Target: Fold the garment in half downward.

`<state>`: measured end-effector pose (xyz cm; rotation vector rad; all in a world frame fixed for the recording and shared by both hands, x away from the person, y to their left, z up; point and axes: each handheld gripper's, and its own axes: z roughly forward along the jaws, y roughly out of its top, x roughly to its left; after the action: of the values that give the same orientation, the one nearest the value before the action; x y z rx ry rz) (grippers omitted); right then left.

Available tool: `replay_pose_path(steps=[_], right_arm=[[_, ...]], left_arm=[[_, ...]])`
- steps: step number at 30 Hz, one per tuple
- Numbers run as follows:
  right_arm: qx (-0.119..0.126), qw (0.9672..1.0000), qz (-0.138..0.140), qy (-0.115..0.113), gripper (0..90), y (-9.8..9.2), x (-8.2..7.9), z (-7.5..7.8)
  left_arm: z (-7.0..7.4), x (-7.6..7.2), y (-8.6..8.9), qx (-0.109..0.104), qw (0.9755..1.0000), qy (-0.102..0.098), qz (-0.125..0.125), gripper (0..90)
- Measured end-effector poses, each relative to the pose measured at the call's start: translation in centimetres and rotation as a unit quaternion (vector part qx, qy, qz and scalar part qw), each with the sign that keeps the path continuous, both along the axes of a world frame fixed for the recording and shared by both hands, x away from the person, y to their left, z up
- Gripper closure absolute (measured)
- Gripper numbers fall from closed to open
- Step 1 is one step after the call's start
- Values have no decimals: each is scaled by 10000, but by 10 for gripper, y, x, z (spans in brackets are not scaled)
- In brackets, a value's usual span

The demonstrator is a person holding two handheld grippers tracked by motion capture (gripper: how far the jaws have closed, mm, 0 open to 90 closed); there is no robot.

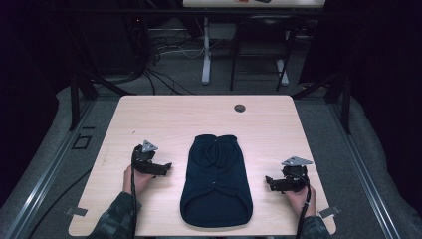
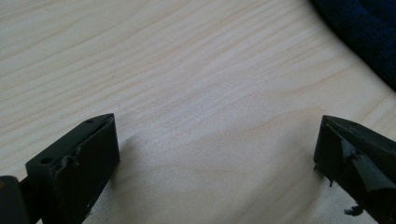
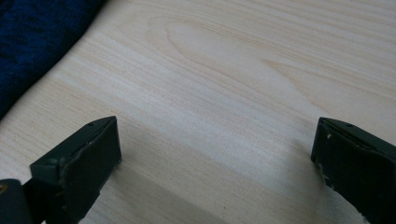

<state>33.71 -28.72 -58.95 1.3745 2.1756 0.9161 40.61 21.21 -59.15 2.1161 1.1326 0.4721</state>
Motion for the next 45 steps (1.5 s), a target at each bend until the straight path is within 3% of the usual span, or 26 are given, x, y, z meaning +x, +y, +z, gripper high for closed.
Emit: replay_pose_path(steps=[17,20,21,22,24,28,34,45], right_arm=[[10,10000,-21,2,19,0,0,0],[56,9999,-54,71,49,0,1,3],[169,9998,-60,126,49,0,3,4],[287,9994,-120,167,49,0,5,6],[357,9992,-57,193,50,2,9,13],[442,9990,95,62,61,14,14,28],[361,9986,388,86,97,35,29,46],[342,9967,716,167,185,74,72,57]], left_arm=[[1,0,0,-38,10000,22,45,7],[3,1,-2,-116,9999,-4,16,19],[5,0,-4,-110,9999,-61,-4,21],[8,1,-6,-153,9999,12,-61,21],[15,5,-8,-420,9990,91,-147,2],[29,11,-17,-482,9986,-28,-226,2],[44,28,-34,-548,9979,-33,-355,2],[49,58,-73,-490,9975,97,-498,6]])
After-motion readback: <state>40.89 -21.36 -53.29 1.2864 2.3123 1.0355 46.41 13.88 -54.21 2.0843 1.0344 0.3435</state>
